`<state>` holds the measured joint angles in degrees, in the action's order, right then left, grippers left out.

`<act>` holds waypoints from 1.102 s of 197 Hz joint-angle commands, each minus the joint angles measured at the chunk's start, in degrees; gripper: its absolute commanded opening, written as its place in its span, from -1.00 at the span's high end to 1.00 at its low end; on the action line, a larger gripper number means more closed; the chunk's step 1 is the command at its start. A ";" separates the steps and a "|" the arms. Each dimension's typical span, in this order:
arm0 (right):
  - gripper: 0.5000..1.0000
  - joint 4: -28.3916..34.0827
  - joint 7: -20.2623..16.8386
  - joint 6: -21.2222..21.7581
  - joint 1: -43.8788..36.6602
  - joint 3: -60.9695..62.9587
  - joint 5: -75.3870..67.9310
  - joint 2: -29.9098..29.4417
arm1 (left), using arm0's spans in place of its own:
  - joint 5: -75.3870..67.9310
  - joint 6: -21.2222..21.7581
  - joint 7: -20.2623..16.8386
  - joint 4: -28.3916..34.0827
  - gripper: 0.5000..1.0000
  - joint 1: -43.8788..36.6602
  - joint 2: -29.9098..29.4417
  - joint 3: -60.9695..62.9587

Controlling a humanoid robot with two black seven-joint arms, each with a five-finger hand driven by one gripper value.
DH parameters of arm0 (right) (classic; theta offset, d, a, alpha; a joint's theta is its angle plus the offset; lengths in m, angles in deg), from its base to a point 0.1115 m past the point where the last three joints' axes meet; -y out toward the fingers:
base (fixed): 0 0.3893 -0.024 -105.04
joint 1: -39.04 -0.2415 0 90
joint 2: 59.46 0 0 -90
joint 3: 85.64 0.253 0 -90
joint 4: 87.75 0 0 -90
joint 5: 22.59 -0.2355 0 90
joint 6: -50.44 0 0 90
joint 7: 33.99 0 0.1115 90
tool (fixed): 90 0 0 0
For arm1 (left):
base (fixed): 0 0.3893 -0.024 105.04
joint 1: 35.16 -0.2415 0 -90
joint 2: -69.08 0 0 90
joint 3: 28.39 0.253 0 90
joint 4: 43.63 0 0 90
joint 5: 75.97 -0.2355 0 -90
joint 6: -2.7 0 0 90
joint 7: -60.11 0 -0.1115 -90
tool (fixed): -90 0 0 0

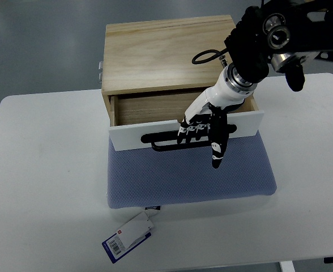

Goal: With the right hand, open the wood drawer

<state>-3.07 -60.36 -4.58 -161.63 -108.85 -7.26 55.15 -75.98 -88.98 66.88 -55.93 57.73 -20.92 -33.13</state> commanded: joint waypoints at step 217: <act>-0.78 -34.05 4.40 -5.45 20.14 45.97 -1.18 7.82 | 0.01 0.02 0.00 0.00 -1.00 0.02 0.00 0.35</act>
<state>-31.20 -57.96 -8.79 -148.96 -74.00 -8.51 63.43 -75.97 -88.98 66.88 -55.94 57.71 -20.92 -32.85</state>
